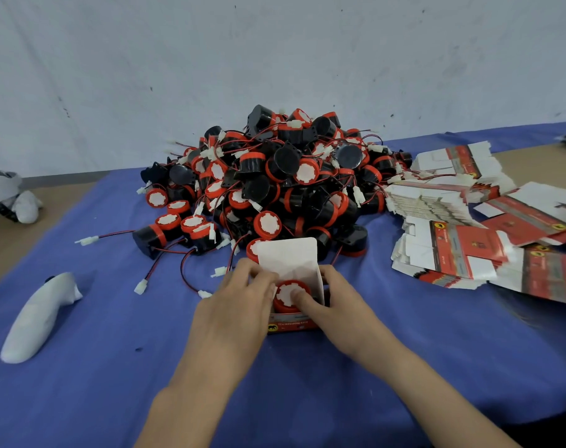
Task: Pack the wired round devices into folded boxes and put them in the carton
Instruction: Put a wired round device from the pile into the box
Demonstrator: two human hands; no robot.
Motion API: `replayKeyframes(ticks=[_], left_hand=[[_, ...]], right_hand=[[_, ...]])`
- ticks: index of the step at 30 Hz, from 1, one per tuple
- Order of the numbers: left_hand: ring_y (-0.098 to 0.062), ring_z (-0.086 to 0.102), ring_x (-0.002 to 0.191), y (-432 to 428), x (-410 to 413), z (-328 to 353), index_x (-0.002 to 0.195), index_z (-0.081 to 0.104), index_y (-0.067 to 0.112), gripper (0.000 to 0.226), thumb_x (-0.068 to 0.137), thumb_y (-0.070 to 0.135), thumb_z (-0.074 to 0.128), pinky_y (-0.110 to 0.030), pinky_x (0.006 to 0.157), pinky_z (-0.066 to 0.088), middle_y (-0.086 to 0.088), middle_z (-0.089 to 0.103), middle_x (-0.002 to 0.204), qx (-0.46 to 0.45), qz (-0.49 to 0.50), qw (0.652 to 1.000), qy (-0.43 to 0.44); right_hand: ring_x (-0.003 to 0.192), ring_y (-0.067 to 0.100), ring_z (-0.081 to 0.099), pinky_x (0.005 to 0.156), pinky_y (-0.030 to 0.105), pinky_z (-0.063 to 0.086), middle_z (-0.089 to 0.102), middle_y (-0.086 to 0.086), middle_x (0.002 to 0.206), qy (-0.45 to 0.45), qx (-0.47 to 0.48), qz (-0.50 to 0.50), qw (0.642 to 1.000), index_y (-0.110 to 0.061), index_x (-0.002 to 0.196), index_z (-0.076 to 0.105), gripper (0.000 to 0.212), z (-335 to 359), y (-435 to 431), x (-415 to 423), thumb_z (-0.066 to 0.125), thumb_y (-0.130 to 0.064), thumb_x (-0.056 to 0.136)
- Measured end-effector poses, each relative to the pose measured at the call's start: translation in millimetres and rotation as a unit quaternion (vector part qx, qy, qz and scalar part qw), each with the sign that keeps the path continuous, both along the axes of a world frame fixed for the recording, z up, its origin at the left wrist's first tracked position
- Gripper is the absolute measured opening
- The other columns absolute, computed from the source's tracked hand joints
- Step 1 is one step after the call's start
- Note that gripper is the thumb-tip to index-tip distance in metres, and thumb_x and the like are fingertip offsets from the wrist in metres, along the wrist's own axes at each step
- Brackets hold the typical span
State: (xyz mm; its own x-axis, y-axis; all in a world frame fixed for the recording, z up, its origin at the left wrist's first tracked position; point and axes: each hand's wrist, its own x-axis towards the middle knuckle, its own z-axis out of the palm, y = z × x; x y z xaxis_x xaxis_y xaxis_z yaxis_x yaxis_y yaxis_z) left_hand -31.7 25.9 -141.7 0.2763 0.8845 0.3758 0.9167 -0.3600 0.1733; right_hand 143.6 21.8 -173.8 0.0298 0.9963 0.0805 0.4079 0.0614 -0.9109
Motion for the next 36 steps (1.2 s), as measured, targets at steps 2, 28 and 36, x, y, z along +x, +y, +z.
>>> replayKeyframes(ticks=[2,28,36], left_hand=[[-0.010,0.049,0.110,1,1,0,0.115,0.067,0.027,0.027,0.102,0.035,0.045,-0.033,0.057,0.050,0.011,0.035,0.133,0.004,0.014,1.000,-0.020],[-0.016,0.053,0.116,-2,7,1,0.120,0.052,0.034,0.020,0.105,0.038,0.039,-0.036,0.070,0.044,0.013,0.040,0.141,-0.036,0.098,0.994,-0.041],[-0.015,0.049,0.113,-3,5,3,0.111,0.060,0.038,0.028,0.100,0.033,0.035,-0.031,0.065,0.038,0.013,0.050,0.131,-0.062,0.110,0.992,0.021]], right_hand=[[0.111,0.010,0.059,0.097,0.039,0.052,0.062,-0.011,0.116,0.001,0.000,-0.002,1.000,-0.042,0.111,0.053,0.021,0,0,0,0.062,-0.049,0.095],[0.113,0.015,0.055,0.103,0.042,0.045,0.057,-0.012,0.113,-0.055,0.001,-0.022,0.998,-0.036,0.118,0.051,0.032,3,-4,-9,0.056,-0.057,0.095],[0.110,0.014,0.055,0.102,0.041,0.046,0.056,-0.012,0.112,-0.067,-0.001,-0.030,0.997,-0.035,0.118,0.052,0.032,5,-6,-10,0.056,-0.057,0.095]])
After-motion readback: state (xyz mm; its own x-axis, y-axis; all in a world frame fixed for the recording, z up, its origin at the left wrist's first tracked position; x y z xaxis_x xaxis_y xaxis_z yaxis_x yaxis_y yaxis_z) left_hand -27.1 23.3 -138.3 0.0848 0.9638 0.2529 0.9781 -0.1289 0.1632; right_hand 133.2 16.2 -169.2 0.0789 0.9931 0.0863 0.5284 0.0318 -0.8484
